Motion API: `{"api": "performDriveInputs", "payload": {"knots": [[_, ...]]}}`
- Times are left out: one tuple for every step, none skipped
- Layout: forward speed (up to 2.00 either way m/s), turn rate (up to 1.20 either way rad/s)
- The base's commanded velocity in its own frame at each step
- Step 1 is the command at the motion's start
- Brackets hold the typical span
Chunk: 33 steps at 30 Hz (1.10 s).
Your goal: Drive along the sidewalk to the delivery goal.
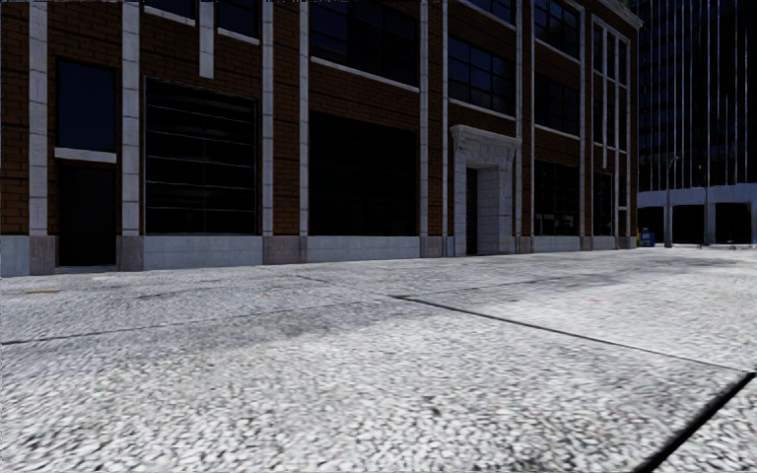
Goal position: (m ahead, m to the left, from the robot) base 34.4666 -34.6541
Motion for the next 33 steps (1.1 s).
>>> {"api": "performDriveInputs", "payload": {"knots": [[2.0, -1.03], [2.0, -1.03], [2.0, -1.02], [2.0, -1.02], [2.0, -1.02], [2.0, -1.01], [2.0, -1.0], [2.0, -0.94], [2.0, -0.81], [2.0, -0.67], [2.0, -0.67], [2.0, -0.6], [2.0, -0.45], [2.0, -0.05], [2.0, 0.0], [2.0, 0.0], [2.0, 0.0], [2.0, 0.0], [2.0, 0.0], [2.0, 0.0], [2.0, 0.0], [2.0, 0.0], [2.0, 0.0], [2.0, 0.0], [2.0, 0.0], [2.0, 0.0], [2.0, 0.0], [2.0, 0.0], [2.0, 0.0], [2.0, 0.0], [2.0, -0.04], [2.0, -0.16], [2.0, -0.26]]}}
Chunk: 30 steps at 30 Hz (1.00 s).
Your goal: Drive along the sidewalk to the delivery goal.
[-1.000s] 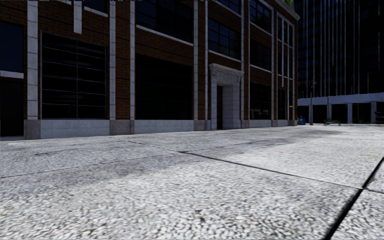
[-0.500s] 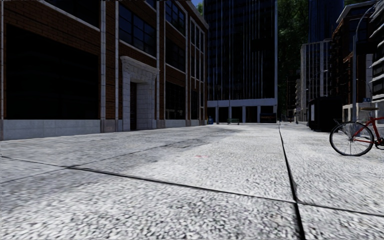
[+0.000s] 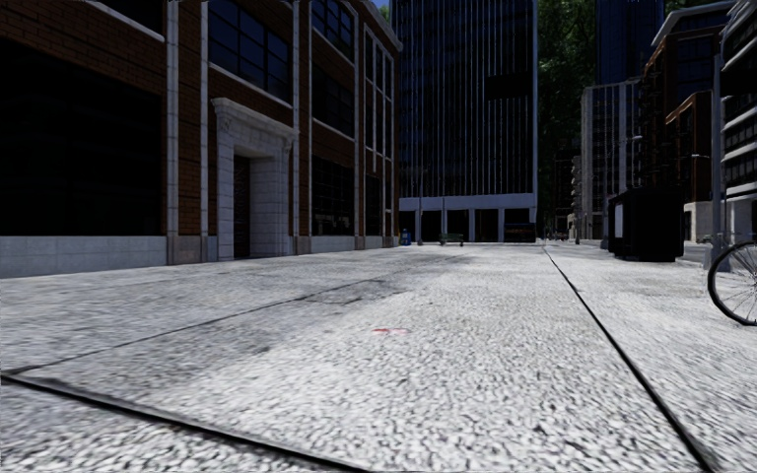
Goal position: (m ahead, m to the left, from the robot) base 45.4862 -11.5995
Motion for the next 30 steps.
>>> {"api": "performDriveInputs", "payload": {"knots": [[2.0, -0.33], [2.0, -0.39], [2.0, -0.41], [2.0, -0.41], [2.0, -0.41], [2.0, -0.42], [2.0, -0.42], [2.0, -0.42], [2.0, -0.42], [2.0, -0.39], [2.0, -0.12], [2.0, -0.12], [2.0, -0.03], [2.0, 0.0], [2.0, 0.0], [2.0, 0.0], [2.0, 0.0], [2.0, 0.0], [2.0, 0.0], [2.0, 0.0], [2.0, 0.0], [2.0, 0.0], [2.0, 0.0], [2.0, 0.0], [2.0, 0.0], [2.0, 0.0], [2.0, -0.16], [2.0, -0.47], [2.0, -0.68], [2.0, -0.68]]}}
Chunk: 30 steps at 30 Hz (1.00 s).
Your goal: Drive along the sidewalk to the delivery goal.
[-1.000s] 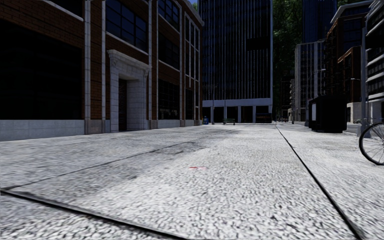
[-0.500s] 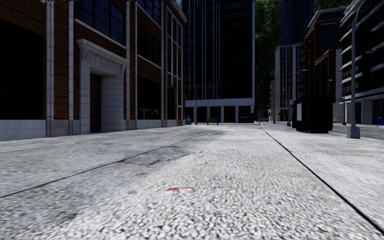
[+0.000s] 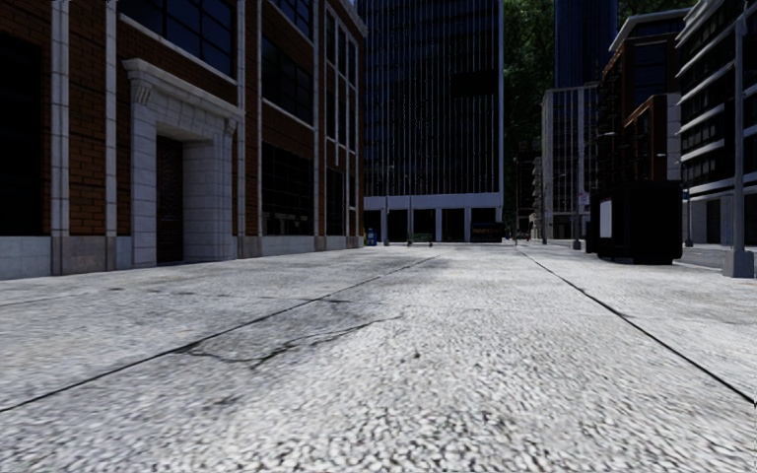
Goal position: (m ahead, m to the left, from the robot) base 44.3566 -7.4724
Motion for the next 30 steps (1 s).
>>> {"api": "performDriveInputs", "payload": {"knots": [[2.0, -0.82], [2.0, -0.87], [2.0, -0.89], [2.0, -0.89], [2.0, -0.9], [2.0, -0.9], [2.0, -0.9], [2.0, -0.77], [2.0, -0.12], [2.0, 0.0], [2.0, 0.0], [2.0, 0.0], [2.0, 0.0], [2.0, 0.0], [2.0, 0.0], [2.0, 0.0], [2.0, 0.0], [2.0, 0.0], [2.0, 0.0], [2.0, 0.0], [2.0, 0.0], [2.0, 0.0], [2.0, 0.0], [2.0, -0.11], [2.0, -0.29], [2.0, -0.29], [2.0, -0.52], [2.0, -0.72], [2.0, -0.89], [2.0, -0.94]]}}
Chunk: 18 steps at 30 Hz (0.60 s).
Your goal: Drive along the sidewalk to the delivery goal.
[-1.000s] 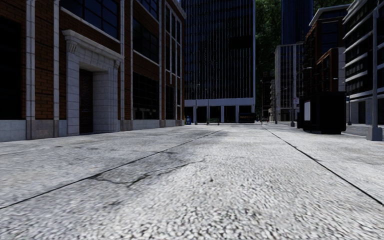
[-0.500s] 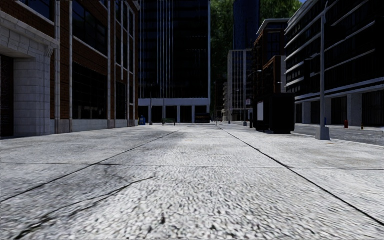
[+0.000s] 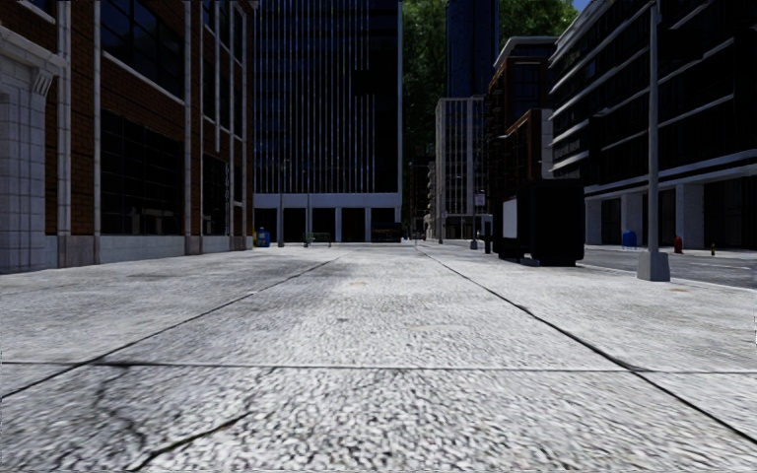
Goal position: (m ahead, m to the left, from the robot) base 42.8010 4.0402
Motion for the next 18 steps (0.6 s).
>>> {"api": "performDriveInputs", "payload": {"knots": [[2.0, -0.95], [2.0, -0.95], [2.0, -0.86], [2.0, -0.56], [2.0, -0.37], [2.0, -0.12], [2.0, -0.02], [2.0, -0.02], [2.0, 0.0], [2.0, 0.0], [2.0, 0.0], [2.0, 0.0], [2.0, 0.0], [2.0, 0.0], [2.0, 0.0], [2.0, 0.0], [2.0, 0.0], [2.0, 0.0]]}}
